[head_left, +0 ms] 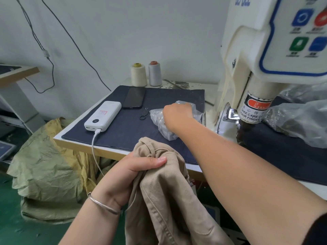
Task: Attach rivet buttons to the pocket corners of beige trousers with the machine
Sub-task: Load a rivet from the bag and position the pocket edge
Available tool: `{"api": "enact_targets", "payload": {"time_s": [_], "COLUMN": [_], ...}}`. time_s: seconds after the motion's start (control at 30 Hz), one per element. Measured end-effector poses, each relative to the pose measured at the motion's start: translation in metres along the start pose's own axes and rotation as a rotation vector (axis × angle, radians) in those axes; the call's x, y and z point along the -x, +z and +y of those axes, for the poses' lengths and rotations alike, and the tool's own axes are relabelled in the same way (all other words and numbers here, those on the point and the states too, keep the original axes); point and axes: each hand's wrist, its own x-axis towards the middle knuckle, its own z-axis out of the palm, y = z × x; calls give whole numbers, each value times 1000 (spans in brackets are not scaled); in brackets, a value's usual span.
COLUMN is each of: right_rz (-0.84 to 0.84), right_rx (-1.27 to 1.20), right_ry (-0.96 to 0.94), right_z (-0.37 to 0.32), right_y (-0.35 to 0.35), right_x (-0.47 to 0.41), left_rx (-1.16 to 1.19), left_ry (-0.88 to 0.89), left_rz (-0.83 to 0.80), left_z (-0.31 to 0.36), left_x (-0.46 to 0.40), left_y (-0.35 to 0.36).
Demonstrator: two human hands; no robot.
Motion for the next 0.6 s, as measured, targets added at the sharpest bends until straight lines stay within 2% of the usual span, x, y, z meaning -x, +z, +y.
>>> {"api": "enact_targets", "payload": {"time_s": [0.3,0.47,0.6], "right_rz": [-52,-175,-120], "right_rx": [-3,-42,-41], "right_ry": [-2,35,30], "right_z": [-2,-2,-3], "right_y": [-2,-9,-7], "right_x": [-4,-6,-5], "left_rx": [-7,-6,-6], "left_ry": [3,-1,-2], "left_rz": [6,17,22], "left_z": [1,1,1], "left_x": [3,2,2], "left_y": [-3,-4,-4]}}
